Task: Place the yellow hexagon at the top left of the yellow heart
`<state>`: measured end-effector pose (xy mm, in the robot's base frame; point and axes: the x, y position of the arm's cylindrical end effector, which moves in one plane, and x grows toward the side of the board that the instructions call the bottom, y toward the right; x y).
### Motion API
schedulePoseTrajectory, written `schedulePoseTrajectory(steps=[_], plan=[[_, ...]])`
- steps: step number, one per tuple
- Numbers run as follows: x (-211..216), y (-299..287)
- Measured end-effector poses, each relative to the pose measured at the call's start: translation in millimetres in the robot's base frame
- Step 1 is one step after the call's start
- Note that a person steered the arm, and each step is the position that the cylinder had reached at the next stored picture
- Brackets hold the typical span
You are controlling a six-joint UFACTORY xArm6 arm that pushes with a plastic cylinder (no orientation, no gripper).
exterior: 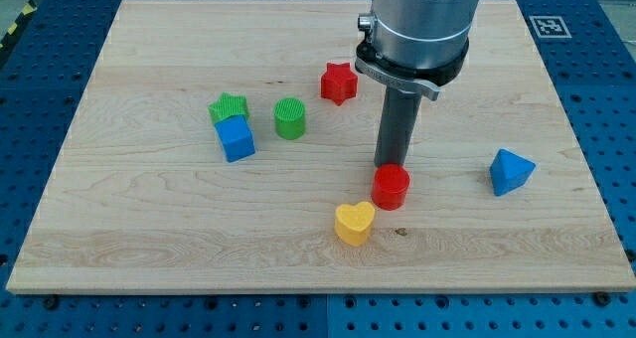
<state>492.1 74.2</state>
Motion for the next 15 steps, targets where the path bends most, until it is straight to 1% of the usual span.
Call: schedulePoseTrajectory(steps=[2, 3, 4, 5, 7, 8, 9, 10, 11, 15], plan=[[32.6, 0.0], [42.0, 0.0], [22.5, 0.3], [-9.5, 12.7], [-57.4, 91.5], [-98.1, 113.4], [-144.7, 104.0], [-157.7, 62.0], [-154.0, 38.4], [-122.4, 38.3]])
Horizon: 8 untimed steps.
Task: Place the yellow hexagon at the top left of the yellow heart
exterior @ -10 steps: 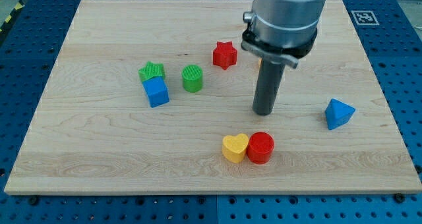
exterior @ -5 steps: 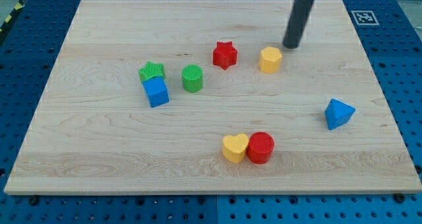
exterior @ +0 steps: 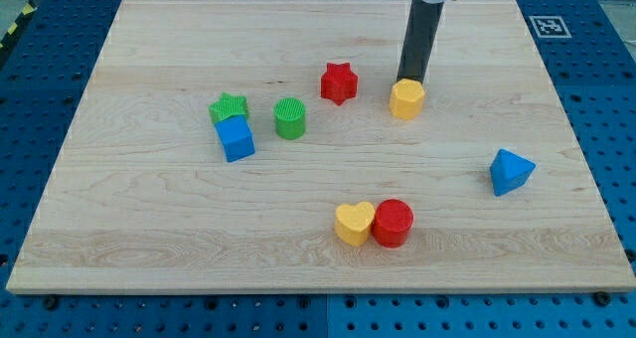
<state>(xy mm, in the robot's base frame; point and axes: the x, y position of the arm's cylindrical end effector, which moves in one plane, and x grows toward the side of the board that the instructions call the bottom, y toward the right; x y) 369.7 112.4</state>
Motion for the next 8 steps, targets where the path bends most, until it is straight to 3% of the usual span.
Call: schedulePoseTrajectory(steps=[8], plan=[[113.3, -32.5]])
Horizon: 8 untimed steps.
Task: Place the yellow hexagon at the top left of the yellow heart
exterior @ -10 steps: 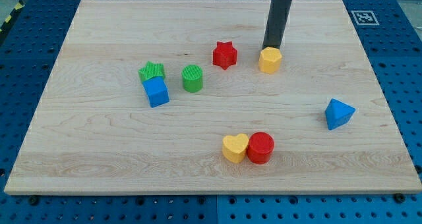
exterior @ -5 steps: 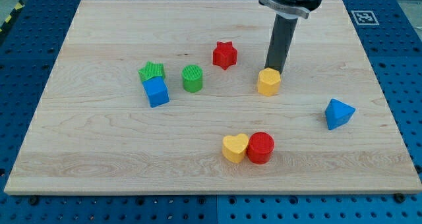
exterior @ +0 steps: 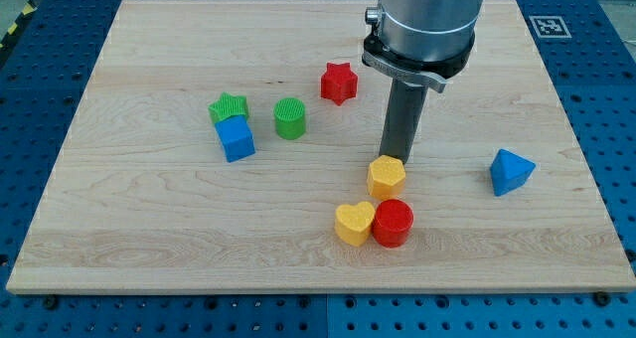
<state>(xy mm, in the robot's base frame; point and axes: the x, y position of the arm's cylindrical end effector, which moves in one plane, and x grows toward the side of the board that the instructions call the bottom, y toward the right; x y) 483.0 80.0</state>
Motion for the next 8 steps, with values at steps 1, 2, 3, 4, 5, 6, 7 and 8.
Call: schedulePoseTrajectory(steps=[1, 2, 3, 4, 5, 6, 7, 8], plan=[[3.4, 8.1], [9.2, 9.5], [10.7, 9.5], [12.3, 9.5], [17.7, 7.5], [24.5, -0.7], [26.5, -10.3], [26.5, -13.2]])
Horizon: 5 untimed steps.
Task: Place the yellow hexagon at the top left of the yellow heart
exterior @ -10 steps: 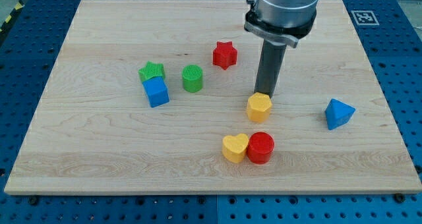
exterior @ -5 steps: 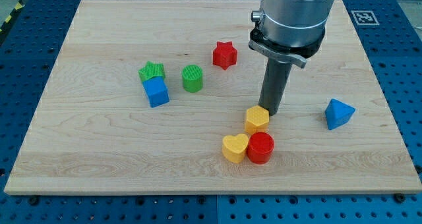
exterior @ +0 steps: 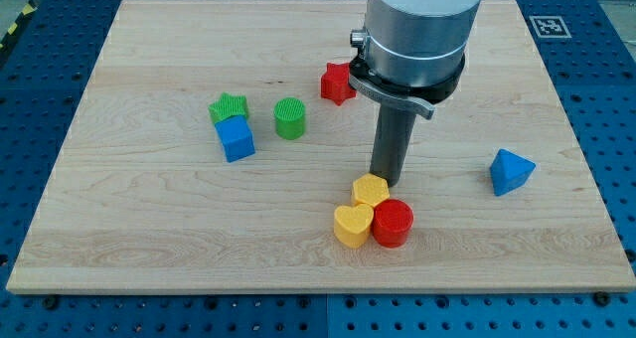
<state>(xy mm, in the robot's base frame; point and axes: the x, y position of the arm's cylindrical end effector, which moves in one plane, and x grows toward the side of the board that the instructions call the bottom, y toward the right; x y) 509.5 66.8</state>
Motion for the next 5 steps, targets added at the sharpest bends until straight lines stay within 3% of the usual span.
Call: schedulePoseTrajectory(steps=[5], plan=[[32.9, -8.9]])
